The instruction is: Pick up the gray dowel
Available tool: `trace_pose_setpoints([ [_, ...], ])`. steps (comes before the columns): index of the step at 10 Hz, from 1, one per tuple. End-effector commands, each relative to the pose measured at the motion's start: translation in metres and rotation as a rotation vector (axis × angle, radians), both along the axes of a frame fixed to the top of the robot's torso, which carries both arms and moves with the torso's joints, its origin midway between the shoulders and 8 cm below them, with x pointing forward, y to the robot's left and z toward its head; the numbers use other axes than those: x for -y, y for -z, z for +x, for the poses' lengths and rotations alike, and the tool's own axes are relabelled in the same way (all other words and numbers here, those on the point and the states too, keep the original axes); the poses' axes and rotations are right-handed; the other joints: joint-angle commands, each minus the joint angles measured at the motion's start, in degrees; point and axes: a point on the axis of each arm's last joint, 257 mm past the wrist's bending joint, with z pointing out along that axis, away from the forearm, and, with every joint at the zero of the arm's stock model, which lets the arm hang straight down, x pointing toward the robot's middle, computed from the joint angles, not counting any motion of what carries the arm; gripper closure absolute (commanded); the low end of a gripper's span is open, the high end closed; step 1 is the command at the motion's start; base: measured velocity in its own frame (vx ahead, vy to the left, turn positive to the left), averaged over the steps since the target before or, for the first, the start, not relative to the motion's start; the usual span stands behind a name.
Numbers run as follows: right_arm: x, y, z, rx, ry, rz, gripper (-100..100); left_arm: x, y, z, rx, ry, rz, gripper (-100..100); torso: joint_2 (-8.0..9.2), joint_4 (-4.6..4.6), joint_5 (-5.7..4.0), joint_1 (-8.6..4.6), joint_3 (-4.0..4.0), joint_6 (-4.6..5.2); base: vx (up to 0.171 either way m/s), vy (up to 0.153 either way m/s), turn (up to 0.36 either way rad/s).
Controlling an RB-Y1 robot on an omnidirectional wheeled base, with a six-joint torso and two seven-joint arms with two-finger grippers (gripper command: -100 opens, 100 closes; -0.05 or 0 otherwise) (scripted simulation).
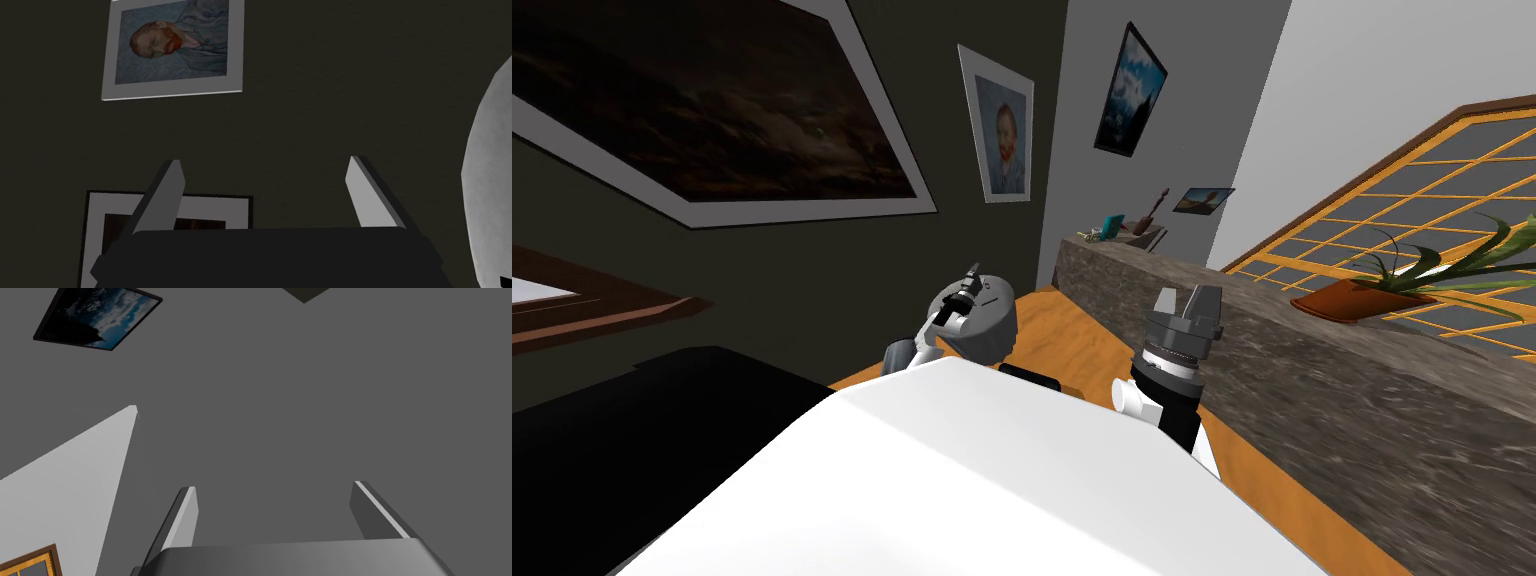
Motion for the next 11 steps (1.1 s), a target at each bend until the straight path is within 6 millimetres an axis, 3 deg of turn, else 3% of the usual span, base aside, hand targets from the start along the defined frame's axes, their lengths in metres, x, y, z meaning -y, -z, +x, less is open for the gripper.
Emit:
trace_pose_setpoints([
  [1, 0.000, 0.000, 0.000, 0.000, 0.000, 0.000, 0, -0.018, 0.021, 0.009, -0.066, -0.021, -0.030, -100, 0.00, 0.00, 0.00, 0.00, 0.00, 0.00, -0.077, 0.040, -0.136],
  [2, 0.000, 0.000, 0.000, 0.000, 0.000, 0.000, 0, -0.020, 0.030, 0.009, -0.093, -0.027, -0.033, -100, -0.01, -0.01, 0.00, 0.00, -0.01, 0.03, -0.057, 0.036, -0.061],
  [5, 0.000, 0.000, 0.000, 0.000, 0.000, 0.000, 0, -0.052, 0.058, 0.025, -0.196, -0.068, -0.089, -100, -0.14, -0.03, -0.01, -0.05, -0.08, 0.00, -0.051, 0.026, -0.130],
  [7, 0.000, 0.000, 0.000, 0.000, 0.000, 0.000, 0, -0.056, 0.068, 0.025, -0.216, -0.076, -0.092, -100, -0.14, -0.03, -0.02, -0.08, -0.08, -0.01, -0.036, 0.012, -0.020],
  [10, 0.000, 0.000, 0.000, 0.000, 0.000, 0.000, 0, -0.092, 0.097, 0.035, -0.314, -0.130, -0.156, -100, -0.18, -0.04, -0.03, -0.10, -0.10, -0.01, -0.043, 0.013, -0.119],
  [11, 0.000, 0.000, 0.000, 0.000, 0.000, 0.000, 0, -0.094, 0.105, 0.034, -0.336, -0.136, -0.160, -100, -0.16, -0.04, -0.02, -0.08, -0.10, 0.01, -0.033, 0.025, -0.061],
])
